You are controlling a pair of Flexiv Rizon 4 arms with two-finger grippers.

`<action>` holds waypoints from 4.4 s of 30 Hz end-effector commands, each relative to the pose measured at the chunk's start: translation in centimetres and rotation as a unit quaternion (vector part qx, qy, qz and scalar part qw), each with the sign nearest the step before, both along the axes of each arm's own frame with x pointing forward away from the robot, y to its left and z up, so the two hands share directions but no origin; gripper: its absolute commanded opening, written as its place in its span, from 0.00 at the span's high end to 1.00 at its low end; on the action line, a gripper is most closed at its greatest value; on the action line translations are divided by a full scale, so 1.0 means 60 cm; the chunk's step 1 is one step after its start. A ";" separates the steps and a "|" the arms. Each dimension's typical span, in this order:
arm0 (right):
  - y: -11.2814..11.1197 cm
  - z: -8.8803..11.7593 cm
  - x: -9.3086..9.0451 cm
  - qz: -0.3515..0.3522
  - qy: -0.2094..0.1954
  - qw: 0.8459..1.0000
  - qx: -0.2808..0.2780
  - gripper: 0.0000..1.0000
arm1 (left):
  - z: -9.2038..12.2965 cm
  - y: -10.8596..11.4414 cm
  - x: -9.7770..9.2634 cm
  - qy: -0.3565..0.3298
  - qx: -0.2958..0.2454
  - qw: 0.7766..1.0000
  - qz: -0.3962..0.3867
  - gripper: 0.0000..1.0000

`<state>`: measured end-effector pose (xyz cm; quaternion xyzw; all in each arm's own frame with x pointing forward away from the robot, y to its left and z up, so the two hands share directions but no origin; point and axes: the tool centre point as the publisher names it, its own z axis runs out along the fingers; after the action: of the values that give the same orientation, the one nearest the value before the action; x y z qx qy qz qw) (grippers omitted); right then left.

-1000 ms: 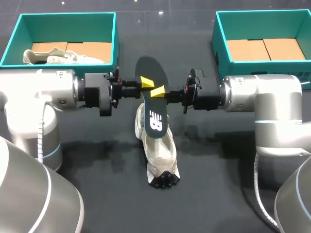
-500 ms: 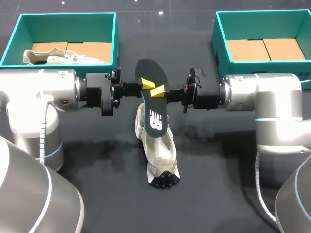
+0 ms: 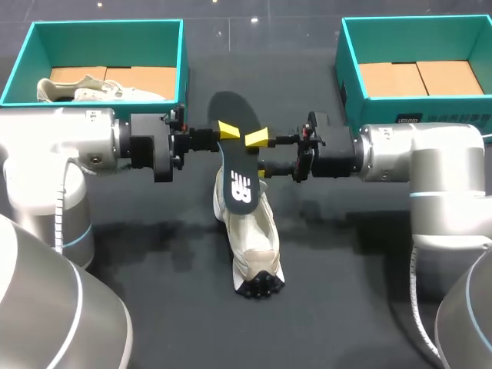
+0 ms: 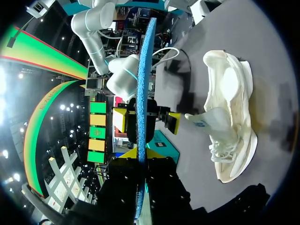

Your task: Take the shoe out of the shoebox, open the shoe tongue, remove and reinsert the insole, then place the shoe into the shoebox

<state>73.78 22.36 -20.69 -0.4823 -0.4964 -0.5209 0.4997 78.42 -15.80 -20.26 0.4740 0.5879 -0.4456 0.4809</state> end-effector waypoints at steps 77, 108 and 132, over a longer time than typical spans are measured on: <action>-0.095 0.006 -0.086 0.069 -0.194 0.952 -0.228 0.00 | 0.055 0.115 -0.181 0.074 0.083 0.993 -0.038 1.00; -0.164 -0.034 -0.154 0.187 -0.337 0.864 -0.325 0.00 | 0.037 0.081 -0.329 0.177 0.059 0.981 -0.055 1.00; -0.165 -0.129 -0.193 0.228 -0.379 0.786 -0.433 0.00 | -0.028 0.064 -0.322 0.380 -0.002 0.923 -0.054 1.00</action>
<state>61.72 11.66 -28.27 -0.2844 -0.9127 -0.2708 0.1126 59.07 -11.64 -20.95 0.3011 0.7046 -0.6135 0.1912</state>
